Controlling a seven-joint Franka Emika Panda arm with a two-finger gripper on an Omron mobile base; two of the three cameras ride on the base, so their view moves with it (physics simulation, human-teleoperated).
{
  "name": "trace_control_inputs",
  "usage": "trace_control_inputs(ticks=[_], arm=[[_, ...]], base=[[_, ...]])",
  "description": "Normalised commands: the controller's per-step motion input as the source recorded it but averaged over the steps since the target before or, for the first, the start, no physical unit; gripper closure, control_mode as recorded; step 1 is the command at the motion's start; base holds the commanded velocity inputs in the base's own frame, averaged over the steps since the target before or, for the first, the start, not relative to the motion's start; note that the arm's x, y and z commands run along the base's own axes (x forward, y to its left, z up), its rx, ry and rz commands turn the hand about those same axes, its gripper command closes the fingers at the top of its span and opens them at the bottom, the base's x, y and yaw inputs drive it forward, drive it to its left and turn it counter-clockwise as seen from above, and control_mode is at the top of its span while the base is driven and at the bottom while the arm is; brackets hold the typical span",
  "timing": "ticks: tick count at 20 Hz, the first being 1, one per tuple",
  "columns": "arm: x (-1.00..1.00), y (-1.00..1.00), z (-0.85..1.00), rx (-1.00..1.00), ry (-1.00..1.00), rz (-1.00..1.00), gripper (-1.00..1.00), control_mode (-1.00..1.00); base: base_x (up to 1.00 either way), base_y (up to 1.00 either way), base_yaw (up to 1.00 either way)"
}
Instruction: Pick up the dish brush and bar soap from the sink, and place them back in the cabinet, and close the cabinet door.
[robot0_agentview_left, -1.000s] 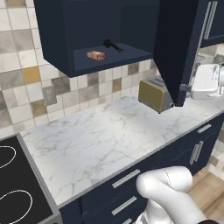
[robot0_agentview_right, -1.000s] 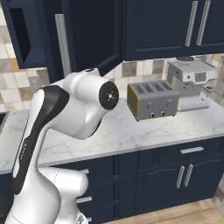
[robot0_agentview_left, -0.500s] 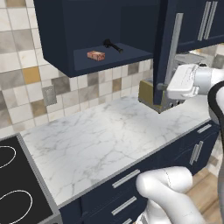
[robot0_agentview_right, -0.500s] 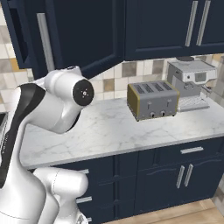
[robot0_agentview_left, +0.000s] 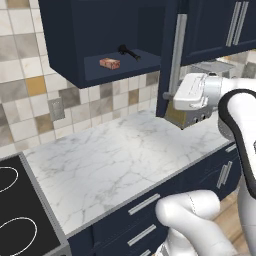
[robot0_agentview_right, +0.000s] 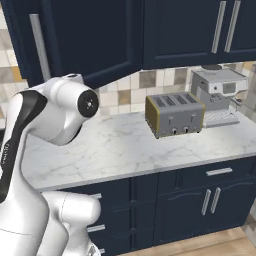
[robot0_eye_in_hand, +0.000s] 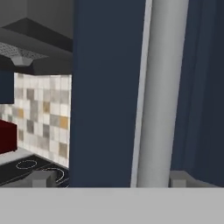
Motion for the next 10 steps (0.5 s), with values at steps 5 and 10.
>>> trace_control_inputs(ticks=[5, 10], arm=[[0.3, 0.33, -0.14, 0.06, 0.0, 0.13, -1.0, -1.0], [0.31, 0.37, -0.14, 0.03, -0.03, 0.1, -1.0, -1.0]], base=[[0.0, 0.0, 0.0], [0.0, 0.0, 0.0]])
